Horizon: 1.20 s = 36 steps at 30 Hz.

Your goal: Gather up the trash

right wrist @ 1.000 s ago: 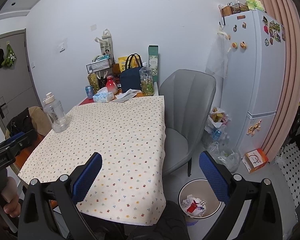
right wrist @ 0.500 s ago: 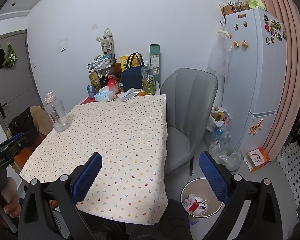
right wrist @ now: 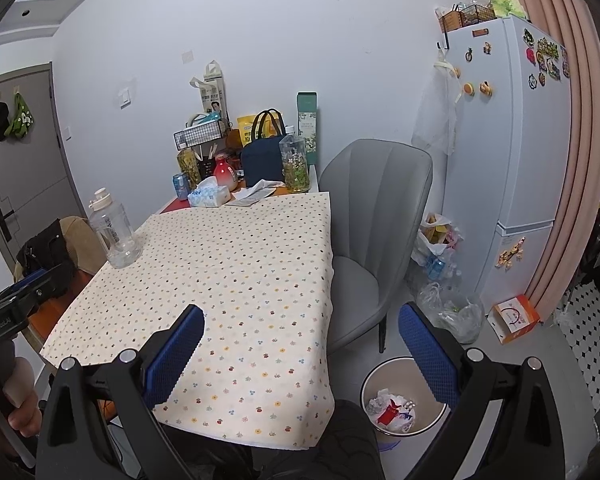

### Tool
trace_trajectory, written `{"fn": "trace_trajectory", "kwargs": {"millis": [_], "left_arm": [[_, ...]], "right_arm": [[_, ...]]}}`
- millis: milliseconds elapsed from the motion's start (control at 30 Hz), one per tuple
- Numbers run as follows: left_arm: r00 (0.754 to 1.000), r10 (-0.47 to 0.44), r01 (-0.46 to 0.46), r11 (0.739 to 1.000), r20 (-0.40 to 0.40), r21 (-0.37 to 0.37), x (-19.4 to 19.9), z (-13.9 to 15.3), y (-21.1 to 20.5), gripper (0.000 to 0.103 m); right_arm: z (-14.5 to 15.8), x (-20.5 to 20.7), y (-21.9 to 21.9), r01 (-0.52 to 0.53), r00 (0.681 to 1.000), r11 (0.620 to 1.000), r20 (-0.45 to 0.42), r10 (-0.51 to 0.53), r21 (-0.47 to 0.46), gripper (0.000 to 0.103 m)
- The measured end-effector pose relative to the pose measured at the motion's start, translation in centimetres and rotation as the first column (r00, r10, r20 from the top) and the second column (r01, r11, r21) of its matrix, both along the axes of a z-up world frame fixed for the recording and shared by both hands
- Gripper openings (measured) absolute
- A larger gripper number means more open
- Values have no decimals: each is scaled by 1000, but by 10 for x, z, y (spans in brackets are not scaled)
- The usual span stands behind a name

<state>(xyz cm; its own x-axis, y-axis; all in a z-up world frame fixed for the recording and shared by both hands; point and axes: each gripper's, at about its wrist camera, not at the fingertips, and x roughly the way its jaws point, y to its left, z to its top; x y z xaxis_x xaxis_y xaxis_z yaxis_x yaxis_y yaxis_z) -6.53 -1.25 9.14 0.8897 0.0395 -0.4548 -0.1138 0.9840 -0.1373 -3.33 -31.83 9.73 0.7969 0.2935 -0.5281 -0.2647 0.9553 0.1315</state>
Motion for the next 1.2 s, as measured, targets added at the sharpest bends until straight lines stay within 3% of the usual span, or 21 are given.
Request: {"fn": "trace_trajectory", "kwargs": {"millis": [1200], "left_arm": [[1000,4,-4,1000,-8,2,0,1,-1,97]], "right_arm": [[1,-1,1,-1,1000,1000,3,1,-1,95]]}}
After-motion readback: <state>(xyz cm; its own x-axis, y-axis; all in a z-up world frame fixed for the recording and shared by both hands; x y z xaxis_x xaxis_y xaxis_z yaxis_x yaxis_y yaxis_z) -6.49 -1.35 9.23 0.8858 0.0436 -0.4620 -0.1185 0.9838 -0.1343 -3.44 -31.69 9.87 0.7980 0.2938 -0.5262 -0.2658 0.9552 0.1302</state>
